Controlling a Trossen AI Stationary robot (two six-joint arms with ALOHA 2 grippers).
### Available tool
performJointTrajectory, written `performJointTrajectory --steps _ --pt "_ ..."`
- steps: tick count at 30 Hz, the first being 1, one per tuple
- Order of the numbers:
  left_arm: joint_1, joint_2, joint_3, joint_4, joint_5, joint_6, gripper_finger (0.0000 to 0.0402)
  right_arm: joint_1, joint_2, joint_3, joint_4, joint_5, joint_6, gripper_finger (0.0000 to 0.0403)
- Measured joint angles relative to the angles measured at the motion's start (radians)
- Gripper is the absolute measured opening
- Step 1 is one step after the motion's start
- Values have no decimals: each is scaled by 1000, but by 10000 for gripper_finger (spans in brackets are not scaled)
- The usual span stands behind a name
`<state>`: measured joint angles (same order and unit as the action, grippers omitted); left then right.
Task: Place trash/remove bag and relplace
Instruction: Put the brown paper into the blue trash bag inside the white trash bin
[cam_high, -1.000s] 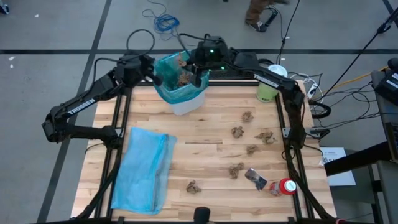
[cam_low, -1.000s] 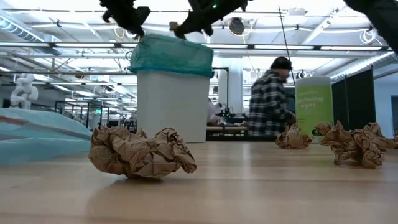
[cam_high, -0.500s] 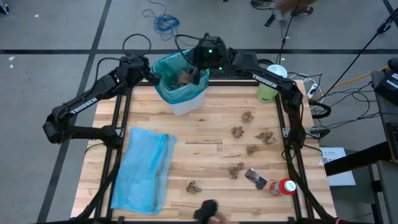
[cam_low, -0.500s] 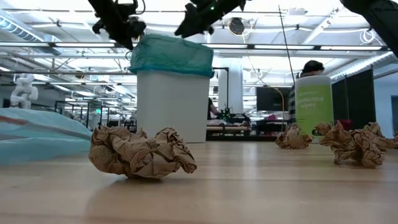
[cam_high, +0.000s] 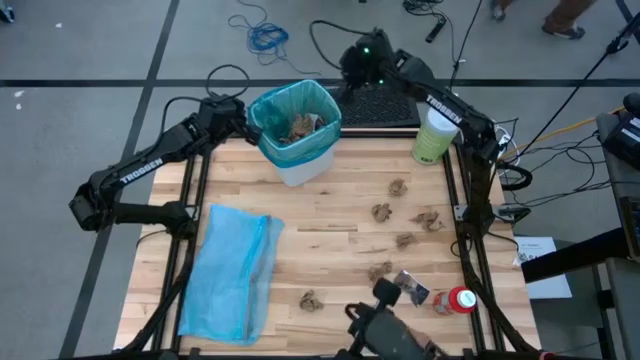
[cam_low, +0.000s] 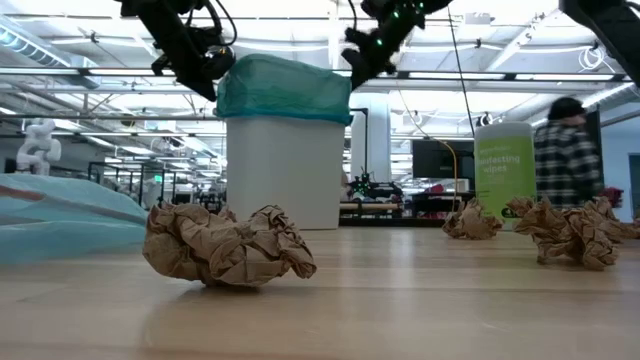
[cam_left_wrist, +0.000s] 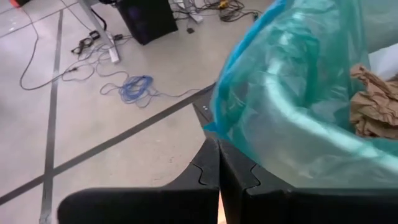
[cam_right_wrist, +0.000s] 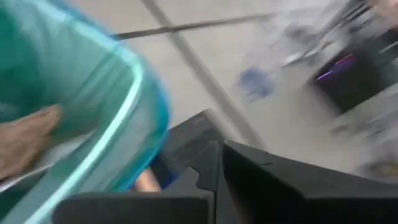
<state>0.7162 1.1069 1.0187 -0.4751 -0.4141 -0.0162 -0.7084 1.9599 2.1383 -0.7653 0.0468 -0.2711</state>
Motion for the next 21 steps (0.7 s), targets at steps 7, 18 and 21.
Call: performJointTrajectory --steps 7,18,21 --pt "0 0 0 12 43 4 1 -19 3 -1 -125 -157 69 1" --pt "0 35 0 26 48 4 1 57 1 -1 -285 -275 46 0" --pt "1 43 0 26 44 6 1 82 1 -1 -353 -299 42 0"
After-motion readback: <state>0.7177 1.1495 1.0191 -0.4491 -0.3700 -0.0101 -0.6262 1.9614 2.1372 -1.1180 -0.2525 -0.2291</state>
